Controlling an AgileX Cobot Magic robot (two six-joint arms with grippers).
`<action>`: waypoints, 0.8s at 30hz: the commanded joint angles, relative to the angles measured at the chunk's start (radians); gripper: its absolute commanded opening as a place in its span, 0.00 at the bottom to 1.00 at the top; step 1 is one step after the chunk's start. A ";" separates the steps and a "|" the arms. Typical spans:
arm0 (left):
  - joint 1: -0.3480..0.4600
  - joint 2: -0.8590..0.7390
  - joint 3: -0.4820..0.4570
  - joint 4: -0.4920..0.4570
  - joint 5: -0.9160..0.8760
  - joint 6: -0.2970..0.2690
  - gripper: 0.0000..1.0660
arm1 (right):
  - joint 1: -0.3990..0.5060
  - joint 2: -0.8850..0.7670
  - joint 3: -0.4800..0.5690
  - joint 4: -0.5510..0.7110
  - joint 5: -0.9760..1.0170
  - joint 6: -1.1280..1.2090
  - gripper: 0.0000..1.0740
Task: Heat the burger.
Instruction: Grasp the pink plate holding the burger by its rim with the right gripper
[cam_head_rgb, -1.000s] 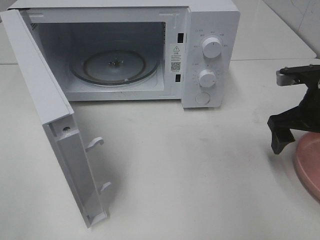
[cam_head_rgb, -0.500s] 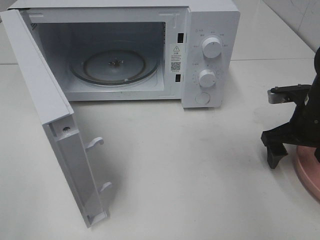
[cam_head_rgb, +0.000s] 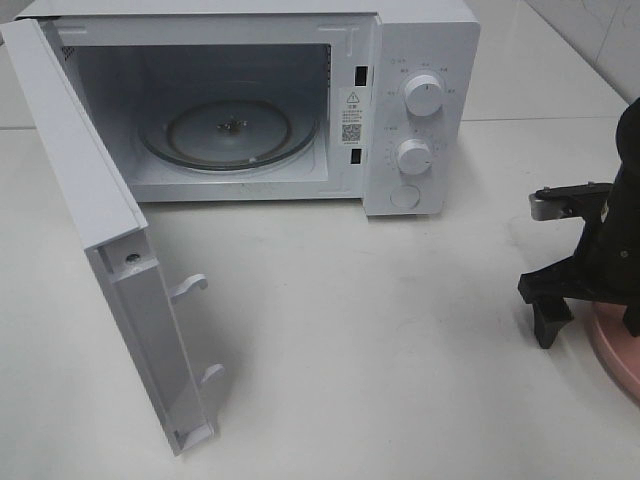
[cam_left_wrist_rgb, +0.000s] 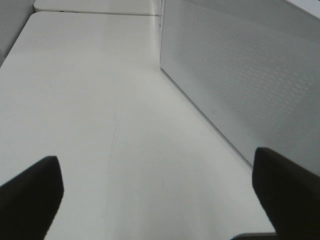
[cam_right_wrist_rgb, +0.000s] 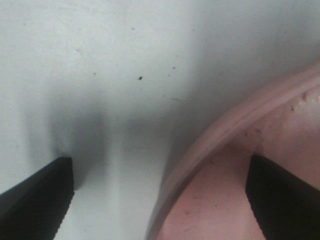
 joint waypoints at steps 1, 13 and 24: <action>-0.002 -0.018 0.002 0.002 -0.001 0.000 0.92 | -0.003 0.016 0.000 -0.003 0.003 0.007 0.75; -0.002 -0.018 0.002 0.002 -0.001 0.000 0.92 | -0.003 0.016 0.000 -0.107 0.011 0.194 0.13; -0.002 -0.018 0.002 0.002 -0.001 0.000 0.92 | 0.000 0.013 0.000 -0.105 0.060 0.214 0.00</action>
